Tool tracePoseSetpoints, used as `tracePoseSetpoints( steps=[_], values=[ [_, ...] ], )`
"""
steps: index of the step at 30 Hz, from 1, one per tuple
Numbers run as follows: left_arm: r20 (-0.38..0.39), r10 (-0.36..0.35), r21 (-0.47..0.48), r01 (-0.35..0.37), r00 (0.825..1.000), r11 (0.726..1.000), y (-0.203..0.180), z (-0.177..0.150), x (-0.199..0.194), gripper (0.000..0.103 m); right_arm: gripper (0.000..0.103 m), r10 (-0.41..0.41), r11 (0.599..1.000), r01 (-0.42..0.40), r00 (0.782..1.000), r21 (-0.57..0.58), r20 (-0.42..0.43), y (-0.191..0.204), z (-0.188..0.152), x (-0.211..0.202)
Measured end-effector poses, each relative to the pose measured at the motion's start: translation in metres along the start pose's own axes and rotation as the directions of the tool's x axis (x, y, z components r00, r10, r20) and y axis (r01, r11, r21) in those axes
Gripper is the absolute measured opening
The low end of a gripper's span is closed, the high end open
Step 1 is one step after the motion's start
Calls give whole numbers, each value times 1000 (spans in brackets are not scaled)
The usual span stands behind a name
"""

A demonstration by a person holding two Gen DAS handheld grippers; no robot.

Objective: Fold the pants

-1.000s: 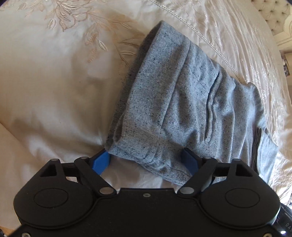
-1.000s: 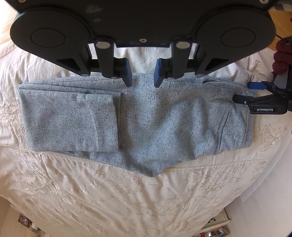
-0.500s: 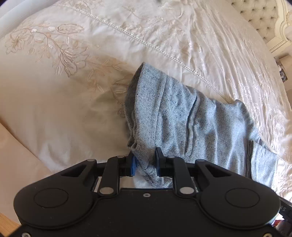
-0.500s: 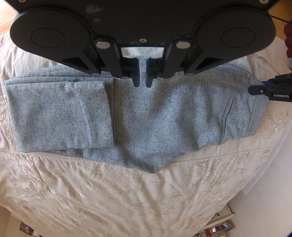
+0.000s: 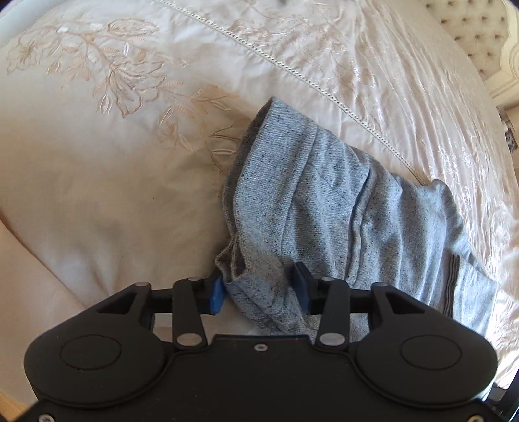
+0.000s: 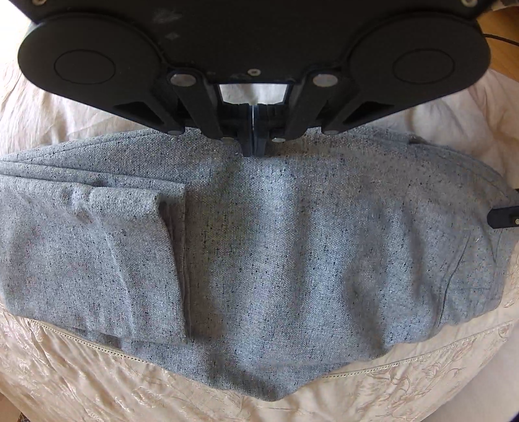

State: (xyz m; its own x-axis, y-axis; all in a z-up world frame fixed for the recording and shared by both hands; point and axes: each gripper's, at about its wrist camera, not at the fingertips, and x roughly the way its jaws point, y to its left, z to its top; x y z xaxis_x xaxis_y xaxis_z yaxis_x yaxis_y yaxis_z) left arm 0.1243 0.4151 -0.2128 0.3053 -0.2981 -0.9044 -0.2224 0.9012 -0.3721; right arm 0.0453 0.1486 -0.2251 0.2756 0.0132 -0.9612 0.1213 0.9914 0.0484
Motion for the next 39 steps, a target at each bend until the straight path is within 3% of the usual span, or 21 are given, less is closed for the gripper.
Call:
tracePoseSetpoints(
  steps=[2,6,8,10,11,13,21,26,33,36,39],
  values=[
    [-2,-6,-30,6,1000,1000,3,-1,5,60,3,1,1000,-1,1000,-4,-3,0,1,0],
    [-14,14,4,-14,1000,1000,-4,-3,15,74,3,0,1000,0,1000,-8,-10,1,3,1],
    [-20,35,27,-35,999,999,-9,-3,21,75,3,2,1000,-2,1000,-8,-14,1,5,0],
    [5,26,22,-27,1000,999,-12,0,18,61,3,7,1000,-7,1000,-11,-15,0,5,-1],
    [30,3,22,-4,1000,1000,-14,1,12,41,3,9,1000,-9,1000,-11,-14,0,5,-2],
    [66,6,40,-9,998,999,-22,1,-2,29,3,18,1000,-18,1000,-14,-14,-1,6,-6],
    [203,-84,197,44,976,979,-77,-5,-62,24,3,58,997,-59,998,-43,-22,-5,-2,2],
    [285,-92,297,3,954,955,-131,-25,-83,23,3,127,990,-128,992,-65,-28,-18,-1,3],
    [385,-88,363,-63,919,930,-207,-55,-123,22,5,309,951,-307,950,-40,50,-86,-3,-47],
    [407,-100,420,-89,908,903,-252,-71,-130,22,5,330,944,-327,938,-41,102,-130,-2,-67],
    [399,-126,478,-89,908,874,-306,-87,-120,22,6,322,946,-325,937,0,135,-180,0,-76]
  ],
)
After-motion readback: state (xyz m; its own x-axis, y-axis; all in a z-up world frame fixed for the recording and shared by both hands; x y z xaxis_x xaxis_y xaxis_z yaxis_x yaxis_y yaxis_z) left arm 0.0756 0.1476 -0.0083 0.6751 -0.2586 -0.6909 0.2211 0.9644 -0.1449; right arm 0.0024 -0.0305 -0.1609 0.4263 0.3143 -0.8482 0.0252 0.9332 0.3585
